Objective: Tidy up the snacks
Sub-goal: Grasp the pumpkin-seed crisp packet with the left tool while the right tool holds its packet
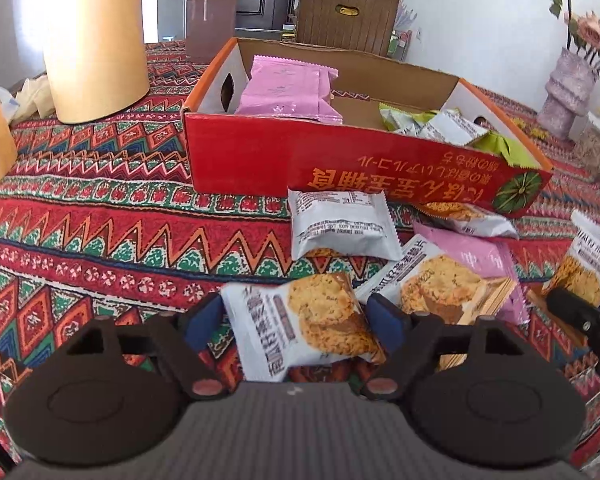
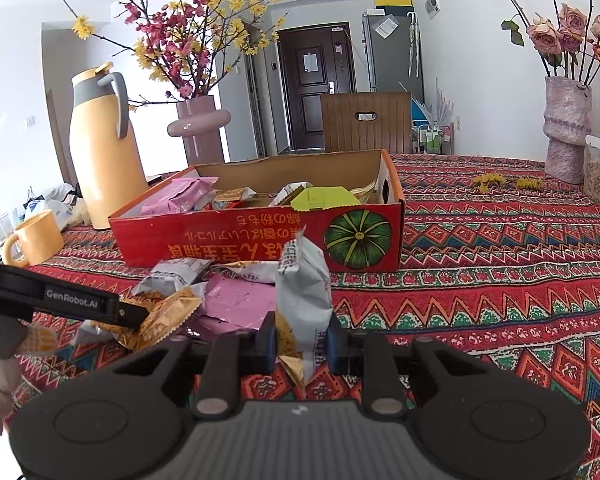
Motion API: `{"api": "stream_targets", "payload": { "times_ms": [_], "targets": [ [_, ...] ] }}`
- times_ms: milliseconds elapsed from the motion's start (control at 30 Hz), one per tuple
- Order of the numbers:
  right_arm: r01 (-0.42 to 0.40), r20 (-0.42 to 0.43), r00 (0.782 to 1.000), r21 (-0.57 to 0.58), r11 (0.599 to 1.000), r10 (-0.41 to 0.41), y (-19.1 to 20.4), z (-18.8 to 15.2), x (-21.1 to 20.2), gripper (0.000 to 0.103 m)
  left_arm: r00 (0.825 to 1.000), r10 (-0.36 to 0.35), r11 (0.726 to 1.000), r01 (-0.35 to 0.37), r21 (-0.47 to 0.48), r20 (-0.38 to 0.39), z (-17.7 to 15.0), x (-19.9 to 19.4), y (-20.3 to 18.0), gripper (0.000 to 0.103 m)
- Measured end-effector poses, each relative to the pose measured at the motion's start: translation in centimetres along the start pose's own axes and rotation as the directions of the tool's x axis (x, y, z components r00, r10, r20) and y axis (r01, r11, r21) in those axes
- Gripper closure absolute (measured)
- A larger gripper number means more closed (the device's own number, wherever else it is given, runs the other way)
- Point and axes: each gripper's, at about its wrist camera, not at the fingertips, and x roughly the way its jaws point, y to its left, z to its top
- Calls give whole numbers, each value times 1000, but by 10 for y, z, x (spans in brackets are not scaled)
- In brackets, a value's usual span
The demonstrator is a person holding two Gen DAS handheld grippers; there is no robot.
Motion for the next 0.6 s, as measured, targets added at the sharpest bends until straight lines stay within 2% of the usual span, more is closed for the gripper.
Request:
{"api": "stream_targets", "payload": {
  "times_ms": [100, 267, 400, 600],
  "targets": [
    [0, 0, 1000, 1, 1000, 0, 0, 0, -1, 81, 999, 34, 998, -34, 48, 1, -2, 0, -5, 35],
    [-4, 0, 1000, 0, 1000, 4, 0, -1, -2, 81, 1000, 21, 998, -21, 67, 9, -4, -3, -6, 46],
    [-5, 2, 1000, -1, 1000, 5, 1, -1, -4, 81, 1000, 5, 998, -6, 68, 16, -5, -5, -5, 62],
    [-3, 4, 1000, -1, 1000, 3, 2, -2, -6, 81, 999, -16, 998, 15, 57, 28, -6, -8, -3, 65]
  ]
}}
